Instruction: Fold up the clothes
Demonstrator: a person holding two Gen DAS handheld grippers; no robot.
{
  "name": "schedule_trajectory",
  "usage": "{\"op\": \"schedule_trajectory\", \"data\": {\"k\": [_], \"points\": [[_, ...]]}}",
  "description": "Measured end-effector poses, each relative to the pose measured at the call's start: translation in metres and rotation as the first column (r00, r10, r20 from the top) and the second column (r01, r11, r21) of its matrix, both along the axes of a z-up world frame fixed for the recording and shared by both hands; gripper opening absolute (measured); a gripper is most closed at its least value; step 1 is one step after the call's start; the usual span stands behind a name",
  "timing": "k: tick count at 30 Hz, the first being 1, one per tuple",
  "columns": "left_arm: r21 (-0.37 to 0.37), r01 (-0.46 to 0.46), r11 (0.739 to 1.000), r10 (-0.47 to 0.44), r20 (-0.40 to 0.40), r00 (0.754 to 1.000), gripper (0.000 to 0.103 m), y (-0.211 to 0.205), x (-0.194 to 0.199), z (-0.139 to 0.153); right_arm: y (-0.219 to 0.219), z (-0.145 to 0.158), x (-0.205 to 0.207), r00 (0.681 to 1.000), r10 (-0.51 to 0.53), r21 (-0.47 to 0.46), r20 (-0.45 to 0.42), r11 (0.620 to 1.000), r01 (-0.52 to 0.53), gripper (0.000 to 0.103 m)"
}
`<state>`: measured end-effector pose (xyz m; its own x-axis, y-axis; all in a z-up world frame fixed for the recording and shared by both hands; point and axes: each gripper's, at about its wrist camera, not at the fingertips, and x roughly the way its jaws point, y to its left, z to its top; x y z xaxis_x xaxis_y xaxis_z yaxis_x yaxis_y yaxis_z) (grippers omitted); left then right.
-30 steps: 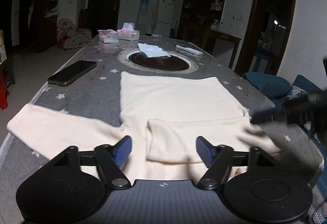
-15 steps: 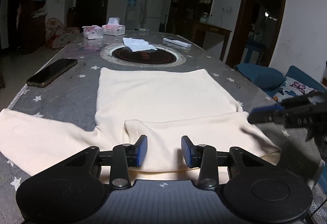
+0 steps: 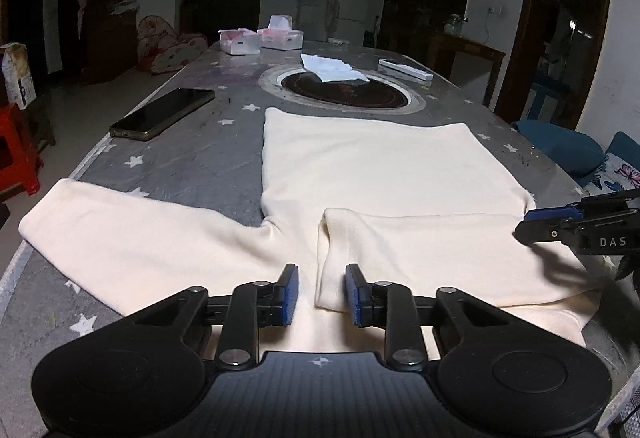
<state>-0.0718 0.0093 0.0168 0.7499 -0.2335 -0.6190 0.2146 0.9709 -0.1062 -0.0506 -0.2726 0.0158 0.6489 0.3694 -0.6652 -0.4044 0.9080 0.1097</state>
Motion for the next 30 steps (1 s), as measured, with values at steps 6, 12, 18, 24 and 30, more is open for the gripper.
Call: {"op": "schedule_trajectory", "data": {"k": [6, 12, 18, 24, 30], "points": [[0.07, -0.025, 0.997, 0.022, 0.04, 0.999, 0.009, -0.005, -0.004, 0.011, 0.003, 0.0, -0.001, 1.0, 0.01, -0.011, 0.001, 1.0, -0.01, 0.033], [-0.022, 0.054, 0.998, -0.052, 0.06, 0.997, 0.009, -0.014, 0.004, 0.019, 0.008, -0.001, -0.003, 1.0, 0.014, -0.024, 0.012, 1.0, -0.014, 0.038], [-0.04, 0.057, 0.998, -0.056, 0.02, 0.998, 0.009, -0.022, 0.028, 0.002, 0.008, 0.0, -0.003, 1.0, 0.01, -0.02, 0.011, 1.0, -0.01, 0.039], [-0.018, 0.039, 0.999, -0.038, 0.027, 0.999, 0.012, -0.012, 0.024, 0.0, 0.008, -0.001, -0.002, 1.0, 0.012, -0.018, 0.013, 1.0, -0.011, 0.039], [-0.026, 0.061, 0.998, -0.059, 0.053, 0.997, 0.011, -0.017, 0.024, 0.004, 0.008, -0.002, -0.003, 1.0, 0.007, -0.015, 0.014, 1.0, -0.007, 0.04]]}}
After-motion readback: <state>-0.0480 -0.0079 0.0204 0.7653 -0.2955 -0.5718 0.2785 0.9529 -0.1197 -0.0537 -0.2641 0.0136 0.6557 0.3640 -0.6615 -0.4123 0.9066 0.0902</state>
